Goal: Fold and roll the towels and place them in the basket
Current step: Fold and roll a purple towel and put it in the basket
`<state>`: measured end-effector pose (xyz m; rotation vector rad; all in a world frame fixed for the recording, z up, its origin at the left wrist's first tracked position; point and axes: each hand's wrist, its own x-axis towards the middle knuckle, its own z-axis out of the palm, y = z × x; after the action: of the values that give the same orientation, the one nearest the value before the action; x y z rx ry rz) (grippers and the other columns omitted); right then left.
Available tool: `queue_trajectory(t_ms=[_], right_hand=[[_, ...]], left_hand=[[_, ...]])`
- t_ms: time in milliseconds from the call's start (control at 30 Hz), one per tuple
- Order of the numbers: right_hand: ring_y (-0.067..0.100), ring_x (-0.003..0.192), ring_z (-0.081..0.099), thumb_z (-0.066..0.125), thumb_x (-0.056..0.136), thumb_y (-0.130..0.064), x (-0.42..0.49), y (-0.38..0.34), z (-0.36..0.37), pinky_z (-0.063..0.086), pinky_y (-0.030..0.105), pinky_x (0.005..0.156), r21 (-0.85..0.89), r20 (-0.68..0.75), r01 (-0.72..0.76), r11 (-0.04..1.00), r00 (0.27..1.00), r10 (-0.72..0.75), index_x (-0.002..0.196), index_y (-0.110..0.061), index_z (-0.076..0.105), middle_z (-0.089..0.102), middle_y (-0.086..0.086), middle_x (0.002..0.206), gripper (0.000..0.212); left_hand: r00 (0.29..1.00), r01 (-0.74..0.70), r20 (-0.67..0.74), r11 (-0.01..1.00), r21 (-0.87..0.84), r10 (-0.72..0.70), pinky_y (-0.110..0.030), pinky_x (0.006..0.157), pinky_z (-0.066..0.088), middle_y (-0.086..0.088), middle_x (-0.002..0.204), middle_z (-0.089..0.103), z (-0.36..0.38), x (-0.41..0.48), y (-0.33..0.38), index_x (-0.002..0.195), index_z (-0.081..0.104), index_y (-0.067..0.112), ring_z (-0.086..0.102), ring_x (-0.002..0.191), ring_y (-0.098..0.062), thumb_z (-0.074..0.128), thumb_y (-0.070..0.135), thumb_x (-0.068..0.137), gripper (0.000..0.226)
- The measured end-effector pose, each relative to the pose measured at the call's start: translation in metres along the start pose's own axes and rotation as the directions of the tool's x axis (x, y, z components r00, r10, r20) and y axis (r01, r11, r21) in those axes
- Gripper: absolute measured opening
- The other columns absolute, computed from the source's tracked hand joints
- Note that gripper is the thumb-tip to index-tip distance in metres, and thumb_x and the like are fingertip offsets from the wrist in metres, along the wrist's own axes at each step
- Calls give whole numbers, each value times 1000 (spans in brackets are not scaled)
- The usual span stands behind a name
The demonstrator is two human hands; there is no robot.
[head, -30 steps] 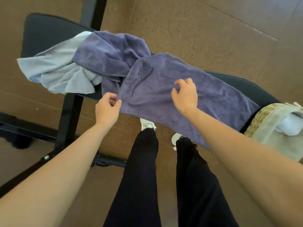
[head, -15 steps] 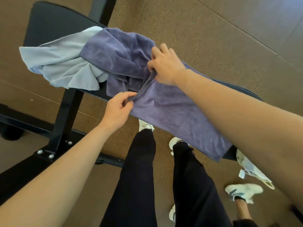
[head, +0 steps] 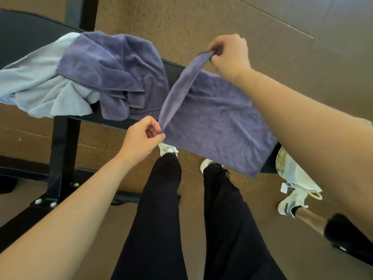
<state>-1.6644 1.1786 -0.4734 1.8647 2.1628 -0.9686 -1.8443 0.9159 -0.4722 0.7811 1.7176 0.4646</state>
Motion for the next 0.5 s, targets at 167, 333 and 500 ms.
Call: queue_trajectory(t_ms=[167, 333, 500], right_hand=[[24, 71, 68, 60, 69, -11, -49, 76, -32, 63, 37, 67, 758, 98, -324, 565, 914, 393, 77, -4, 76, 67, 13, 73, 19], [9, 70, 68, 64, 80, 4, -80, 164, -49, 59, 23, 61, 580, -2, -332, 744, 913, 409, 88, -15, 75, 71, 2, 82, 23], [12, 66, 65, 52, 79, 6, -97, 241, -55, 60, 29, 47, 372, -62, -314, 873, 931, 361, 96, -23, 74, 73, 6, 96, 41]], left_hand=[[980, -49, 197, 995, 84, 31, -23, 67, 48, 8, 71, 61, 64, -9, 17, 76, 63, 25, 55, 64, -6, 84, 12, 79, 25], [921, -90, 390, 986, 140, 29, -15, 68, 45, 9, 74, 60, 136, -21, 37, 84, 64, 31, 54, 64, -2, 82, 12, 83, 26], [885, -109, 465, 974, 201, 3, -23, 71, 53, 9, 80, 68, 206, -31, 48, 85, 65, 35, 62, 70, -5, 83, 17, 82, 26]])
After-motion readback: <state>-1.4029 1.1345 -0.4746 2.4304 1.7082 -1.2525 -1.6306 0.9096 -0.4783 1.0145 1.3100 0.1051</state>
